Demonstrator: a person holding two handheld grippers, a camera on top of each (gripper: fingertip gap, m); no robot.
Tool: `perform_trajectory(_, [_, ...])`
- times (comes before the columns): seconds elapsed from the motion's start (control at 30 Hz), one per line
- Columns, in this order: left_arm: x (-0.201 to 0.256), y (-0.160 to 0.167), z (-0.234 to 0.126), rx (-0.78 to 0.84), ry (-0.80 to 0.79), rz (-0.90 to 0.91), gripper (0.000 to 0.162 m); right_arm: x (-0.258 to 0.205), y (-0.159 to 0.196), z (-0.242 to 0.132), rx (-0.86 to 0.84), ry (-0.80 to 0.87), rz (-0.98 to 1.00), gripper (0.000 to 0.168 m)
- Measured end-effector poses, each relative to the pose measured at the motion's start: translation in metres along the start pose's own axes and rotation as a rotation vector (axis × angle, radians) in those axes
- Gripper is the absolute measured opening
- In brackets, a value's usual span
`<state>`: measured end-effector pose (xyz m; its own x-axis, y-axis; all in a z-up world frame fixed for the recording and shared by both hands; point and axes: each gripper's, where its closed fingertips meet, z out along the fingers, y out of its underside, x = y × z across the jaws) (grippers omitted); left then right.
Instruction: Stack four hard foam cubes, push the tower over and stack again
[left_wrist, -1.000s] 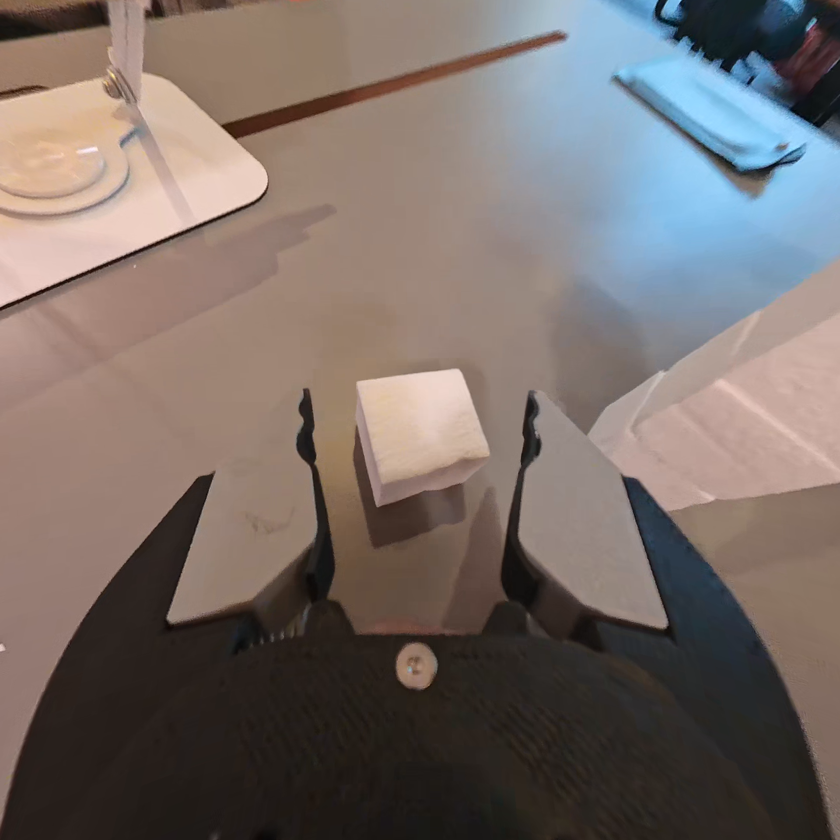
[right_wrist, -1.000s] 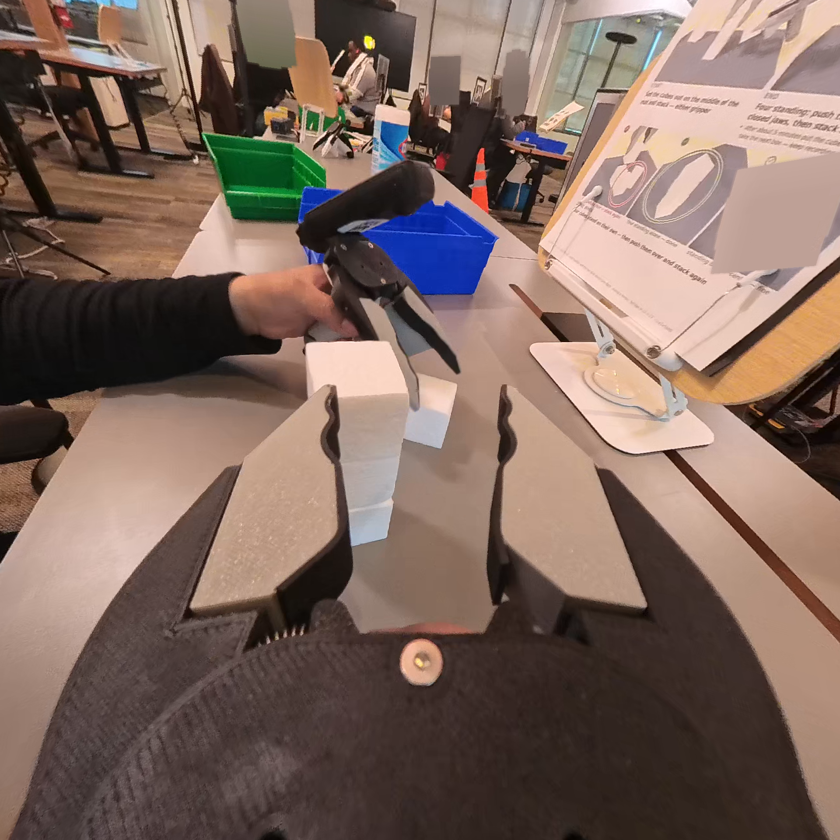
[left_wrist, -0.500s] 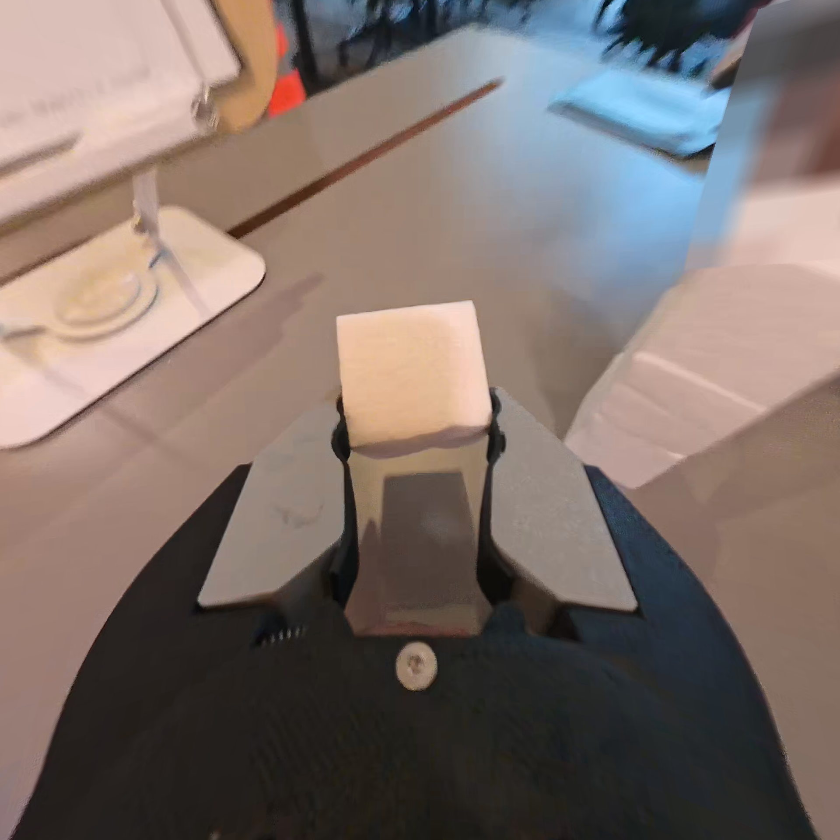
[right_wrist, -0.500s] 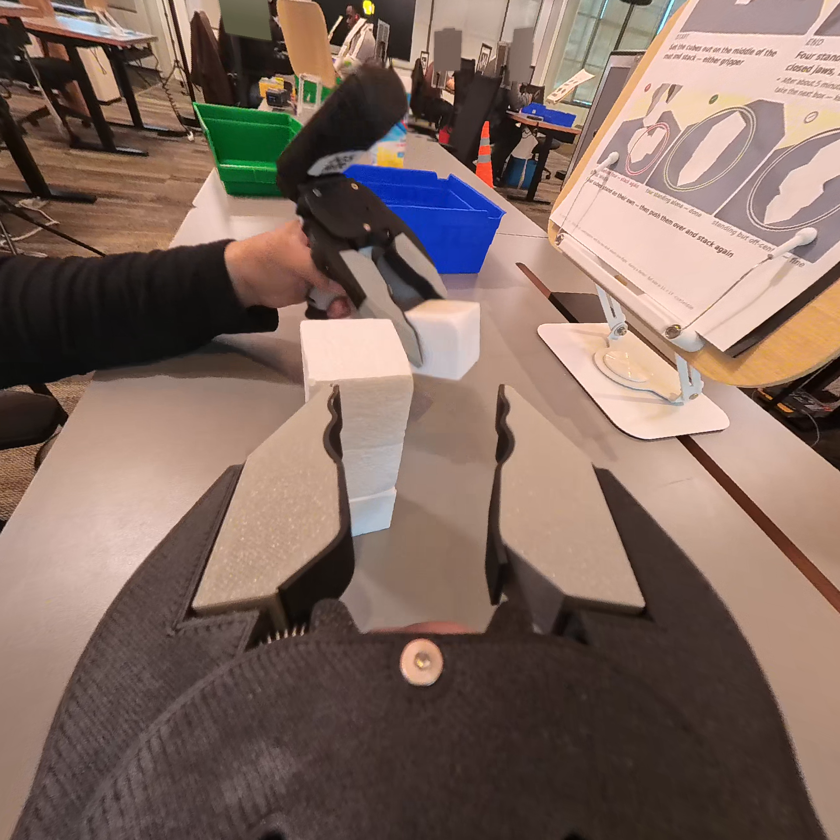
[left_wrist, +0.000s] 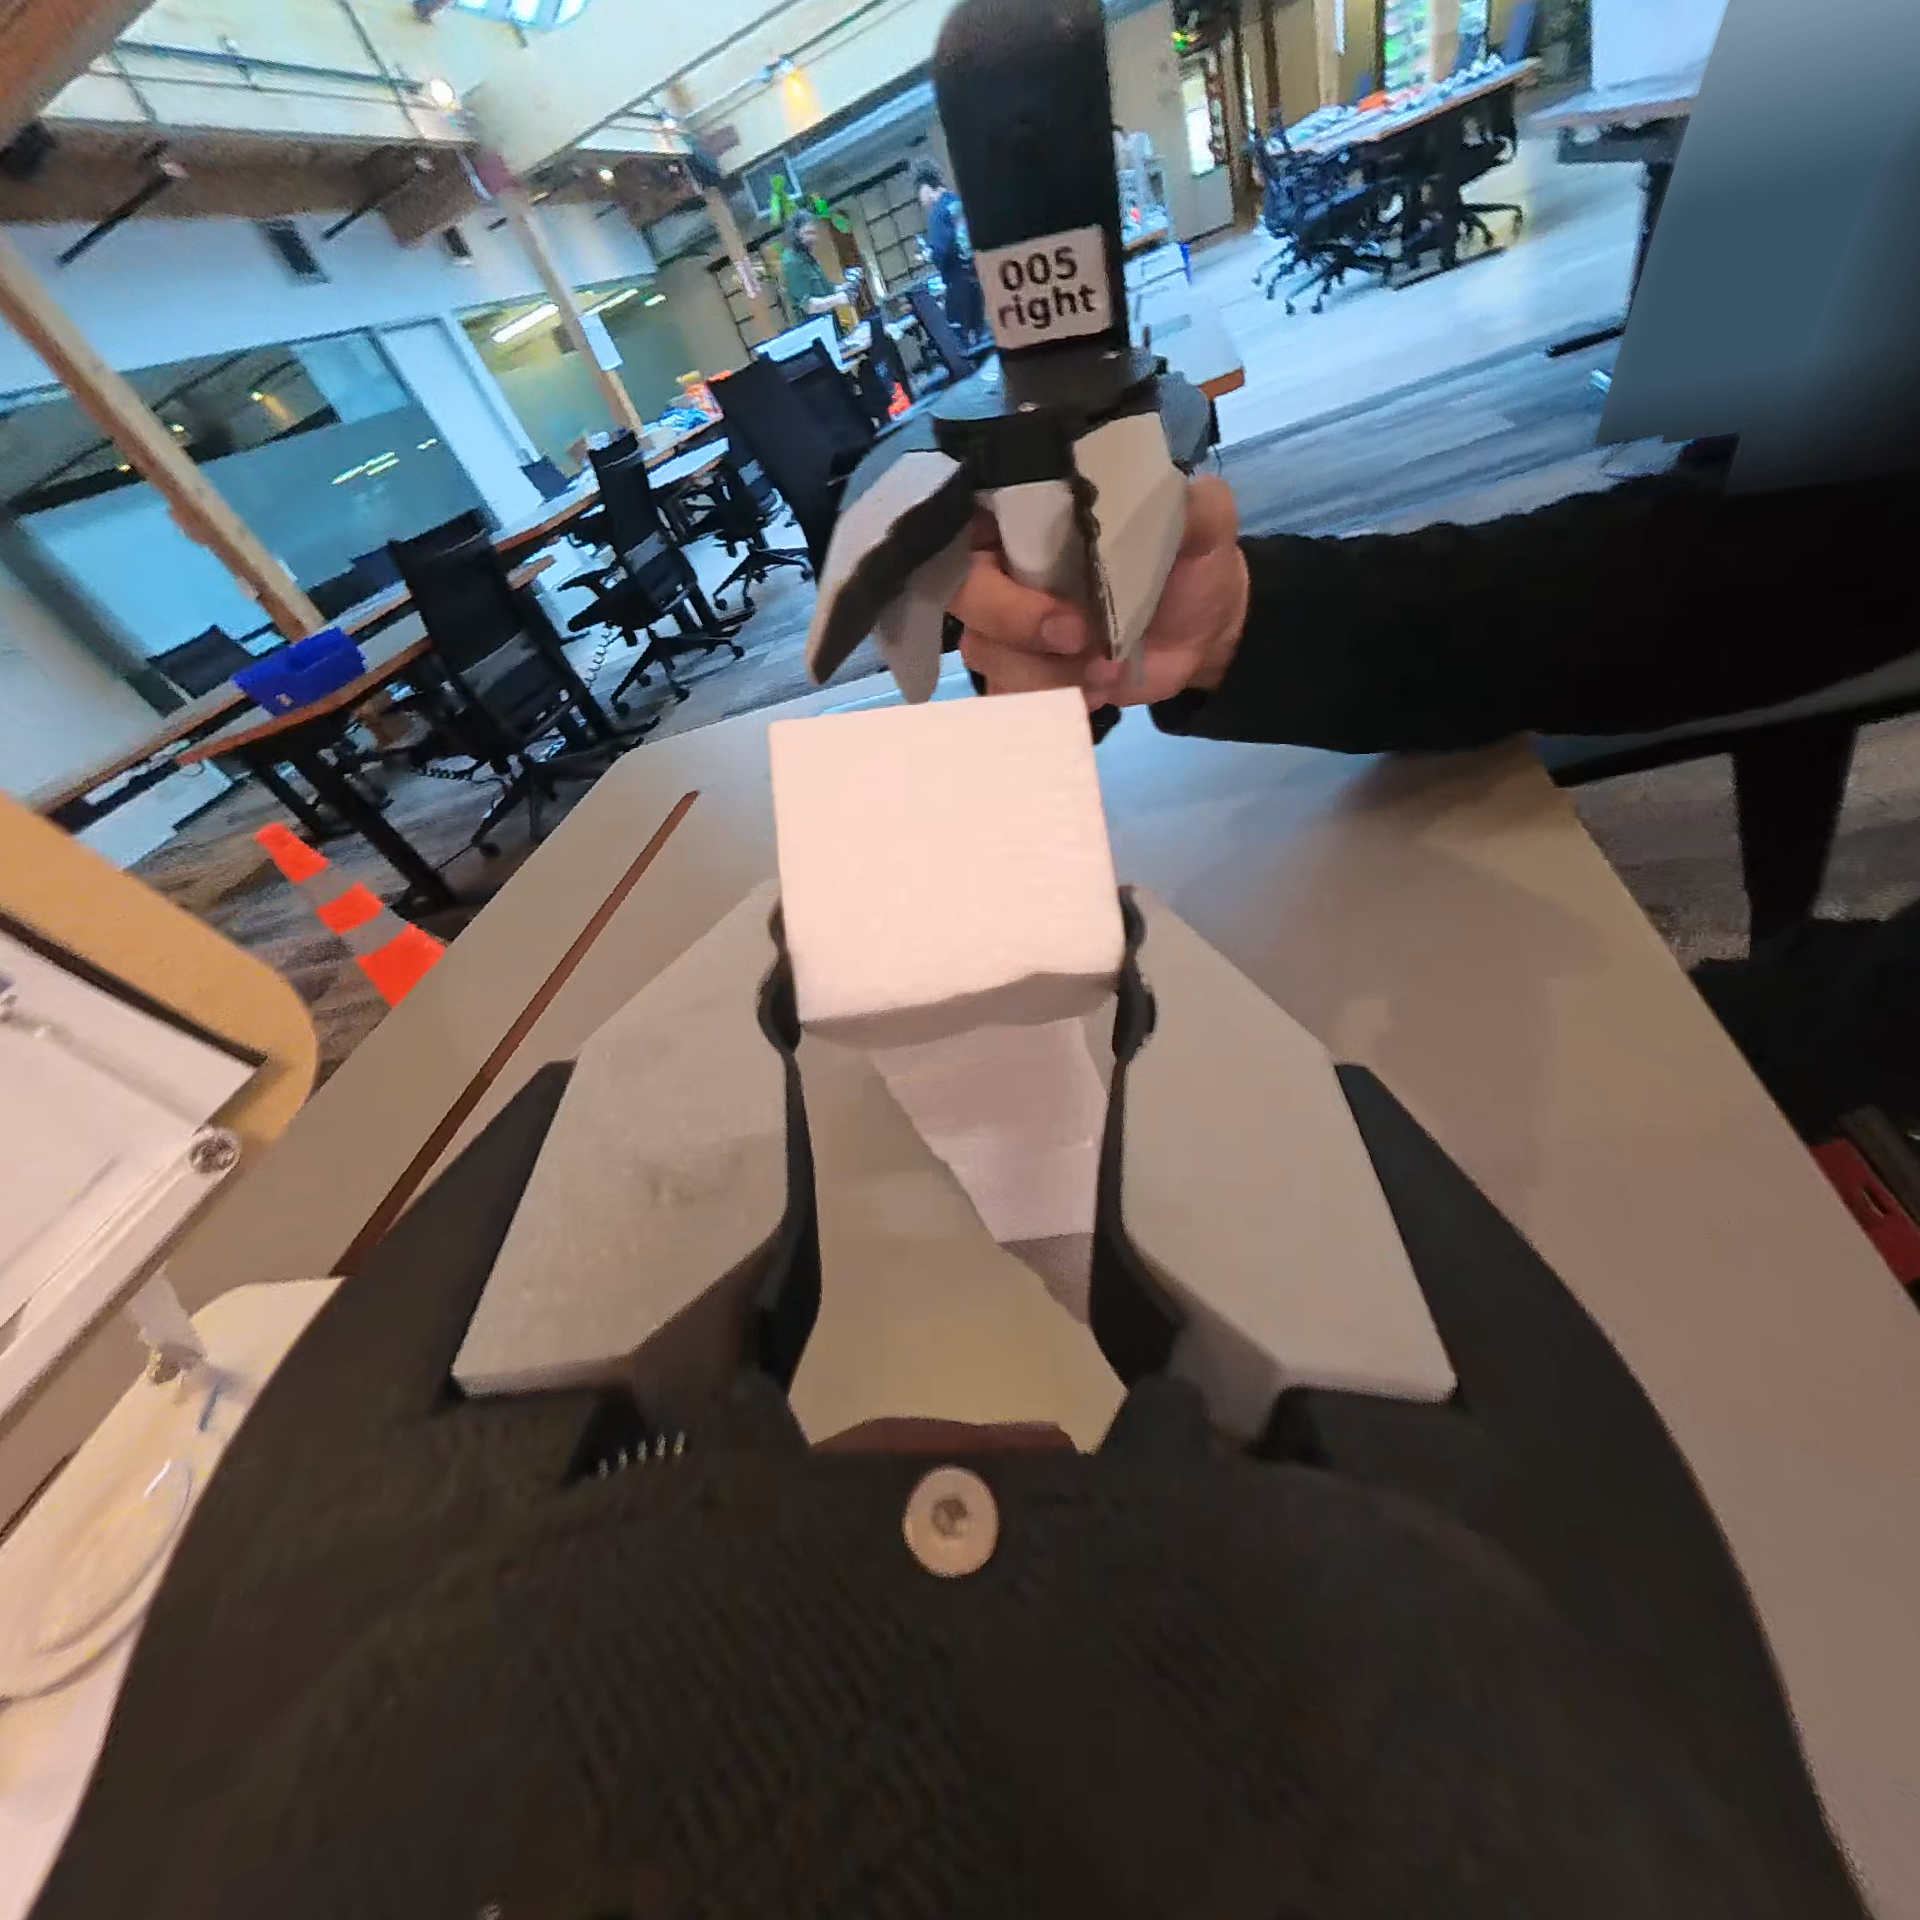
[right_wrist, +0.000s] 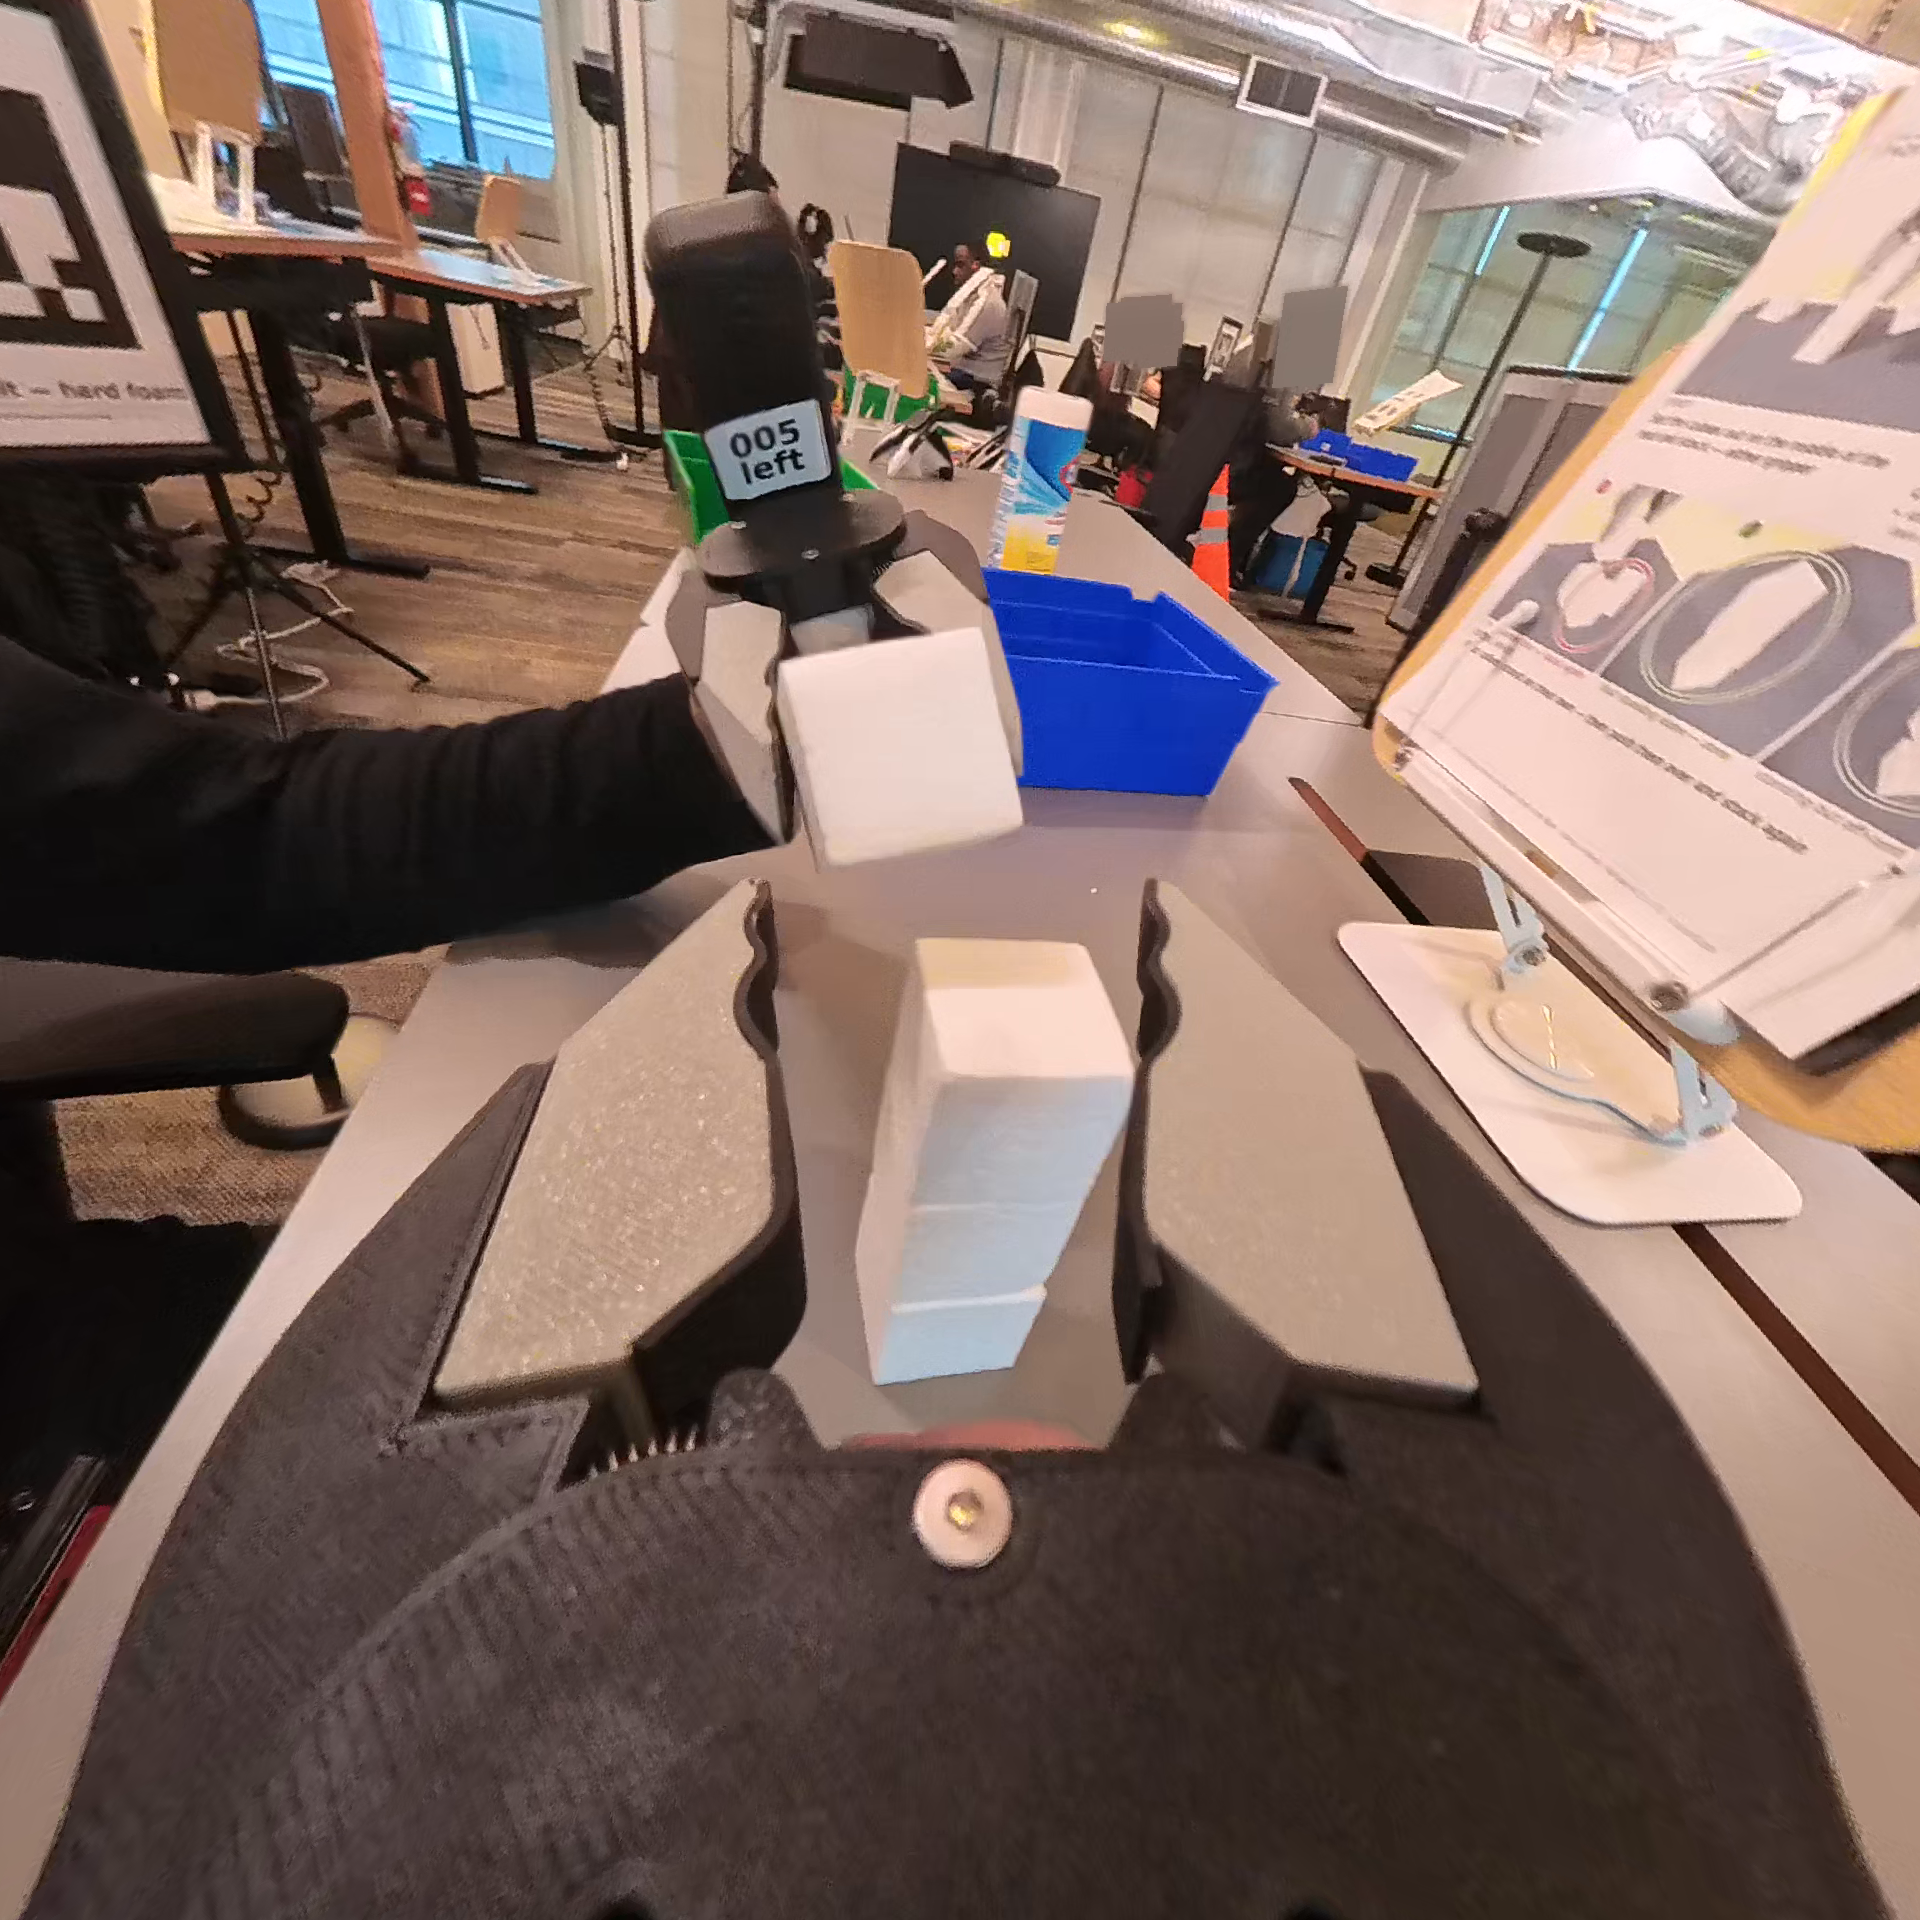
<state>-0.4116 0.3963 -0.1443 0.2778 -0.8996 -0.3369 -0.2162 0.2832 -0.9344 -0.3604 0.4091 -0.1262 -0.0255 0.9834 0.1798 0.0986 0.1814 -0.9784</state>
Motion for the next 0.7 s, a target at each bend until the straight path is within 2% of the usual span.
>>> perform_trajectory(0.23, [0.025, 0.001, 0.02, -0.043, 0.085, 0.043, 0.059, -0.026, -0.008, 0.013, -0.013, -0.049, -0.059, 0.069])
perform_trajectory(0.47, [0.042, -0.001, 0.031, -0.057, 0.134, 0.074, 0.059, -0.04, 0.0, 0.027, -0.058, -0.087, -0.075, 0.071])
perform_trajectory(0.57, [0.041, 0.001, 0.034, -0.073, 0.121, 0.079, 0.06, -0.046, 0.001, 0.03, -0.059, -0.1, -0.107, 0.052])
perform_trajectory(0.7, [0.04, 0.002, 0.033, -0.078, 0.114, 0.079, 0.06, -0.047, 0.0, 0.031, -0.062, -0.066, -0.155, 0.051])
